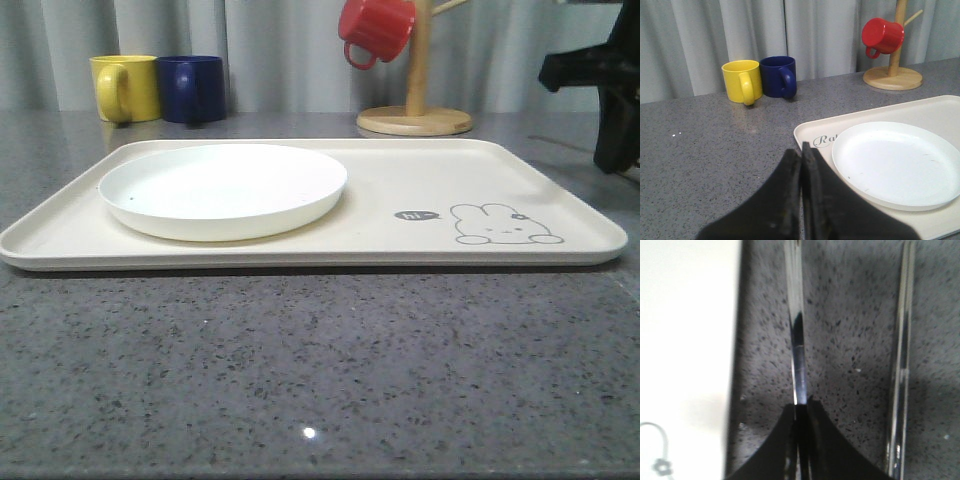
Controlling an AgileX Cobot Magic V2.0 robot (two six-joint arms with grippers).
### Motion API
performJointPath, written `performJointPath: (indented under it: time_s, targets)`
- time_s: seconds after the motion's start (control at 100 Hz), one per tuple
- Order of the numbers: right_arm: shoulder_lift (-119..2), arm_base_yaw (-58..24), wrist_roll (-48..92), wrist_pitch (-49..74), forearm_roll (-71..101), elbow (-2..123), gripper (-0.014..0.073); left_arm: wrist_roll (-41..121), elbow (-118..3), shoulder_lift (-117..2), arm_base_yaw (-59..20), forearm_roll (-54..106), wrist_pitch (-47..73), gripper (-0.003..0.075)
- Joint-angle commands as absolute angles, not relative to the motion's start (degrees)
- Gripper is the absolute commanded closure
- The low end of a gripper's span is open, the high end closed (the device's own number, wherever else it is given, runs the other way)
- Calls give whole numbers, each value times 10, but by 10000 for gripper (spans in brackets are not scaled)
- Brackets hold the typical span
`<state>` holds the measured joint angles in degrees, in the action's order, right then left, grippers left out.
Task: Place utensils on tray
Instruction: 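Carry the fork onto the tray and release it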
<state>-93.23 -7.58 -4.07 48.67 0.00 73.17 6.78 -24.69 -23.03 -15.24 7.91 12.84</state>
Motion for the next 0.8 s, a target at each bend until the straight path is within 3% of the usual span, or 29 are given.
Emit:
performJointPath:
  time_s: [0.0,0.47,0.79]
  targets:
    - [-886,-88,-56,489,7,771,650,68,-262,-234,-156,81,82,739]
    - [-911,-288,-292,426,-72,778,650,68,-262,-234,-156,81,82,739]
    - [-963,-331,-361,384,-100,778,650,68,-262,-234,-156,81,82,739]
